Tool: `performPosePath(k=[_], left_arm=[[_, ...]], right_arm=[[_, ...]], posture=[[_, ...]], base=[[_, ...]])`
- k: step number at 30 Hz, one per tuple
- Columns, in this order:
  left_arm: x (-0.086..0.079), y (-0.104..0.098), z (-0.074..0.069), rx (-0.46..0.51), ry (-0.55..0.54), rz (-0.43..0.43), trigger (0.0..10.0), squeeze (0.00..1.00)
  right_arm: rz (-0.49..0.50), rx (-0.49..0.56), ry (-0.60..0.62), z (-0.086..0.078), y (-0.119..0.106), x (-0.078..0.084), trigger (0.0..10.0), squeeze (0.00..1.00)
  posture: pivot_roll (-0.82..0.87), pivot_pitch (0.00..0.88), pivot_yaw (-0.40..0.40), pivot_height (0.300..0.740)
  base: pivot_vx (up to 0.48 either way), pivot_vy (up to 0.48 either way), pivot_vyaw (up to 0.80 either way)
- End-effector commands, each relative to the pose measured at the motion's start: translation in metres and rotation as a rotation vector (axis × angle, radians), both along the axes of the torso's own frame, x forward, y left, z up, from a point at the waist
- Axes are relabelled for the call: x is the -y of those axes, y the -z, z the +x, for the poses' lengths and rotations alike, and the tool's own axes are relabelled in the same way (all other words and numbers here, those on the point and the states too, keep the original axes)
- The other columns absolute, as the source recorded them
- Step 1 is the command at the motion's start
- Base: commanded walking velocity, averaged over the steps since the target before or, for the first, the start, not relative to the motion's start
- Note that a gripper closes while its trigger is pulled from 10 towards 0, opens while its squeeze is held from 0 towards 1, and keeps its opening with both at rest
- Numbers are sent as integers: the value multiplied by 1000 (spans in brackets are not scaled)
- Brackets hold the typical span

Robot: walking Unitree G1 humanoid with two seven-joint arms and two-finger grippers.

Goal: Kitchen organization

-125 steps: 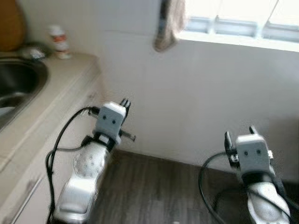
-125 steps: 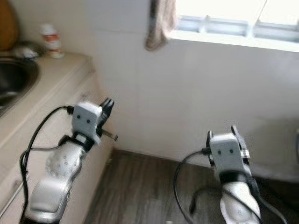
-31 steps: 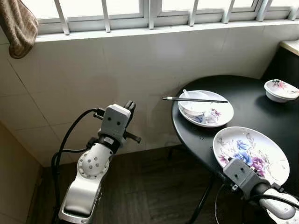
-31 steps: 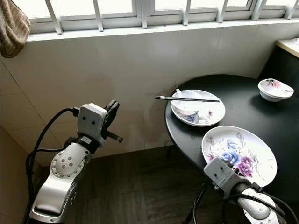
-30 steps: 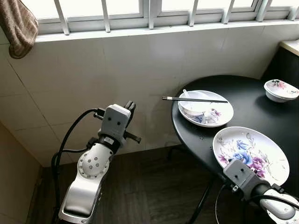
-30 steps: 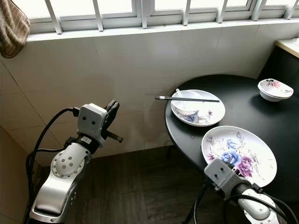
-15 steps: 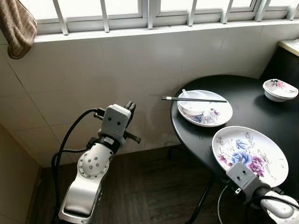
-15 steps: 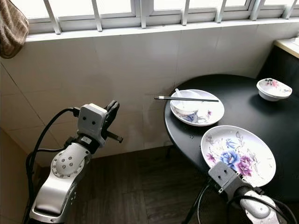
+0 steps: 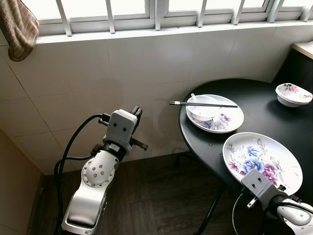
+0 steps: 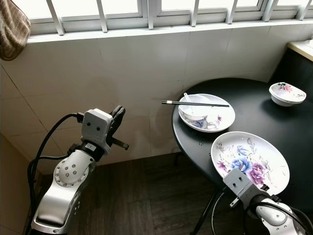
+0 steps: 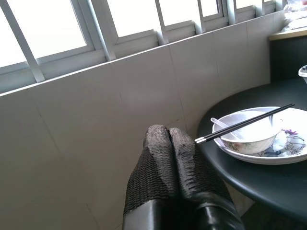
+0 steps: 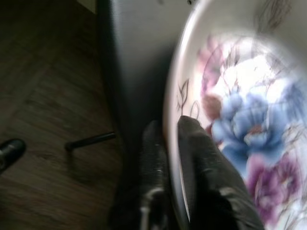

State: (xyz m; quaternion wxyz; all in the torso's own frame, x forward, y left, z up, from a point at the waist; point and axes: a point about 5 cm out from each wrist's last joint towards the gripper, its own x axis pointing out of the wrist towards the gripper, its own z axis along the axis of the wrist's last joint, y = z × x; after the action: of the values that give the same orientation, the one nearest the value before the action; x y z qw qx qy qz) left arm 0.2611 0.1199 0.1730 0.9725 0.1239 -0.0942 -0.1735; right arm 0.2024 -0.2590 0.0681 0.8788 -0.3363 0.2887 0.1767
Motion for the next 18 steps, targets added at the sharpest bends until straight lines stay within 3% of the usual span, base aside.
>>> performPosePath(k=[1,12,16,18], left_arm=[[1,2,0,-10,-5,12,10000,0],[1,3,-1,-14,-6,12,10000,0],[1,3,-1,-15,-7,12,10000,0],[1,3,-1,-15,-7,12,10000,0]], right_arm=[[-8,-24,5,-2,1,4,0,0],[-95,32,41,1,-4,4,0,0],[-209,174,98,13,-18,8,0,0],[-209,174,98,13,-18,8,0,0]], posture=[[56,0,-50,740],[58,0,-52,740],[59,0,-51,740],[59,0,-51,740]], base=[[0,0,0],[0,0,0],[0,0,0],[0,0,0]])
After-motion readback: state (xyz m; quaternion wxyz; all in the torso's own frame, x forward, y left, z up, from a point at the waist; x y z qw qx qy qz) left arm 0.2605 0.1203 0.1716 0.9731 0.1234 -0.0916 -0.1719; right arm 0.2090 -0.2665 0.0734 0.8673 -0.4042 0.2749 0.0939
